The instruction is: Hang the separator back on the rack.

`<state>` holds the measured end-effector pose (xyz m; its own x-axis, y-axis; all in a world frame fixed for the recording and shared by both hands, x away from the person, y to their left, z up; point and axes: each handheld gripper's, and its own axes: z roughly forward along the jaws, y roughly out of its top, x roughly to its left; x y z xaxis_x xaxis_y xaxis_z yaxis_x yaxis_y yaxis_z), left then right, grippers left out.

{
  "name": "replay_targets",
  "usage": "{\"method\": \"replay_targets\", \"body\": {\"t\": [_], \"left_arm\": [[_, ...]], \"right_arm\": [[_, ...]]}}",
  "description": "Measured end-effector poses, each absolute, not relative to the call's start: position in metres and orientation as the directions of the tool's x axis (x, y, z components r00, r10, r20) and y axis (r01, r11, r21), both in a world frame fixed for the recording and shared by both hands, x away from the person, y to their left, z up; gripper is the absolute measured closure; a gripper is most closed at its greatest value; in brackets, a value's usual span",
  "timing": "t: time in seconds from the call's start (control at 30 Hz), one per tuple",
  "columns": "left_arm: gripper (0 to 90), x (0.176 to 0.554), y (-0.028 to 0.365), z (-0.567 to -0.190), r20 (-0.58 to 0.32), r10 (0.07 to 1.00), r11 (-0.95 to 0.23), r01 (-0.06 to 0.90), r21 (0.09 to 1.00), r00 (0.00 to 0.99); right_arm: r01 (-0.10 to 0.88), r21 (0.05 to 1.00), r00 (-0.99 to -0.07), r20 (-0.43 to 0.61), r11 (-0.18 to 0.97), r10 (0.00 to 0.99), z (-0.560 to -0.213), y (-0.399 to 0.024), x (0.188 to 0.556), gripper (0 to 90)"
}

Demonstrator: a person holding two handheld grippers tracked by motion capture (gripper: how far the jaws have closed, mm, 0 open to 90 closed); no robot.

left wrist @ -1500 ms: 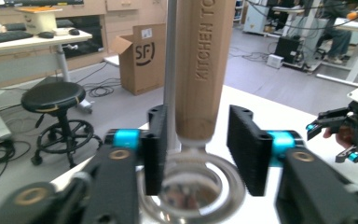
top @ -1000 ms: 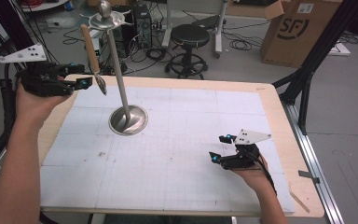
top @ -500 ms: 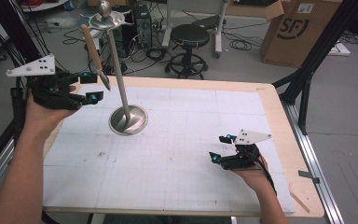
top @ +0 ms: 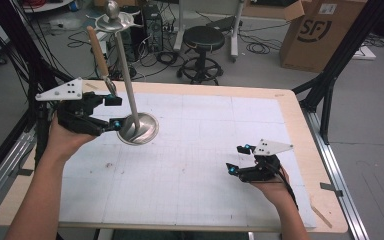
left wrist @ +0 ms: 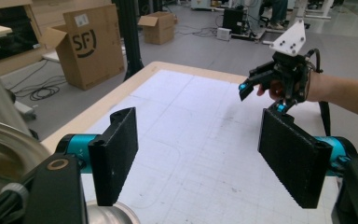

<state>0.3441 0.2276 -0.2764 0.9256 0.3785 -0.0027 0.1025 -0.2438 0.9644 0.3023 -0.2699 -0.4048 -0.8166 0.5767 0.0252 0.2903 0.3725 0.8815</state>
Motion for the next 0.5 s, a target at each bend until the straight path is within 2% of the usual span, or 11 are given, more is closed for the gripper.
{"method": "replay_targets", "body": {"t": [0.4, 0.5], "left_arm": [[23.2, 0.343, 0.21, -0.32, -0.05, 0.343, -0.215, 0.131, 0.968, 0.938], [22.2, 0.343, 0.207, -0.326, -0.059, 0.346, -0.24, 0.149, 0.959, 0.937]], "right_arm": [[0.291, 0.884, -0.816, 0.03, 0.366, 0.578, -0.405, -0.271, 0.303, 24.5], [0.292, 0.879, -0.82, 0.027, 0.377, 0.571, -0.406, -0.269, 0.304, 24.5]]}}
